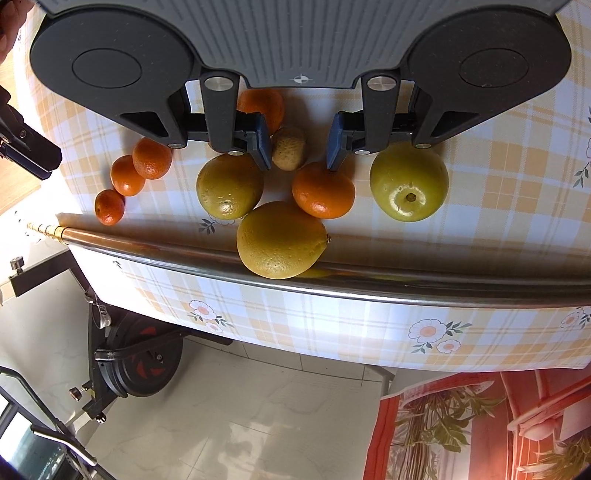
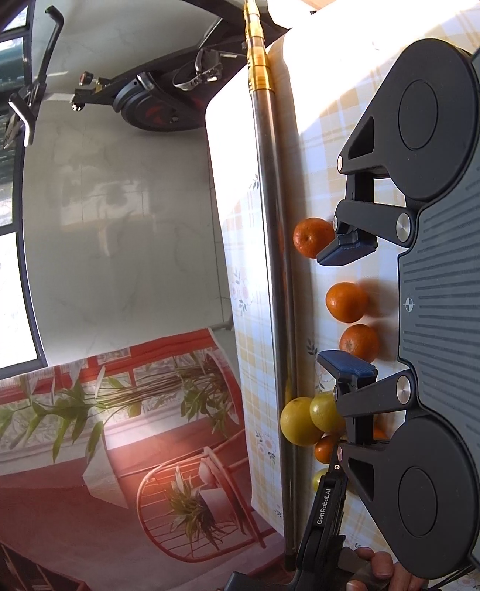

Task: Organize fruits
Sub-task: 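Close left tool on a second brown kiwi while right tool returns to the fruit, then grasp an orange mandarin with right tool while left tool holds the kiwi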

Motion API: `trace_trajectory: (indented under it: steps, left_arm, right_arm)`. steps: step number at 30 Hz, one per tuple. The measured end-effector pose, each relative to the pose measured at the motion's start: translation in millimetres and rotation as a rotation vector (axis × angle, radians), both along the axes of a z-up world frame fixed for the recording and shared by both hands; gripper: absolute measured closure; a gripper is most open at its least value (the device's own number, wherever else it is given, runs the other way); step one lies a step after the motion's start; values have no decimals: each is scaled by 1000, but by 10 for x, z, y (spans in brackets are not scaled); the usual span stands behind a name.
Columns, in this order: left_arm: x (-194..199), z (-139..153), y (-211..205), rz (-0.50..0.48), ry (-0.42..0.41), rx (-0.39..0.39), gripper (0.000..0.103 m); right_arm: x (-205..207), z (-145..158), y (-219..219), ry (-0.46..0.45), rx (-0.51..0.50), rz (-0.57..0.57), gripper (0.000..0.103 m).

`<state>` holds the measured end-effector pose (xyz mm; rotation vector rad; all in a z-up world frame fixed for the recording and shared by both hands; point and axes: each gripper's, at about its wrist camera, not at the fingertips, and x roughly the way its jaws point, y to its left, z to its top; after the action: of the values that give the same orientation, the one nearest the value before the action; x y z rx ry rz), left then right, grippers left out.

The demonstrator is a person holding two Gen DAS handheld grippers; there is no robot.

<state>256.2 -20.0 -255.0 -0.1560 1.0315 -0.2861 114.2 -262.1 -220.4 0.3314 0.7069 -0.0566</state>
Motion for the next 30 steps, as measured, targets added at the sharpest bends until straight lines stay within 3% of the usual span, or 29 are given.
trace_trajectory:
  steps: [8, 10, 17, 30]
  left_arm:
    - [0, -26, -28, -6, 10, -9, 70]
    - [-13, -35, -48, -21, 9, -14, 80]
    - [-106, 3, -79, -56, -27, 8, 79]
    - [-497, 260, 49, -40, -190, 44, 79]
  right_arm:
    - [-2, -50, -17, 6, 22, -12, 56]
    - [-8, -49, -16, 7, 21, -14, 56]
    - [-40, -78, -36, 15, 21, -15, 56]
    - [-49, -263, 36, -18, -5, 60, 58]
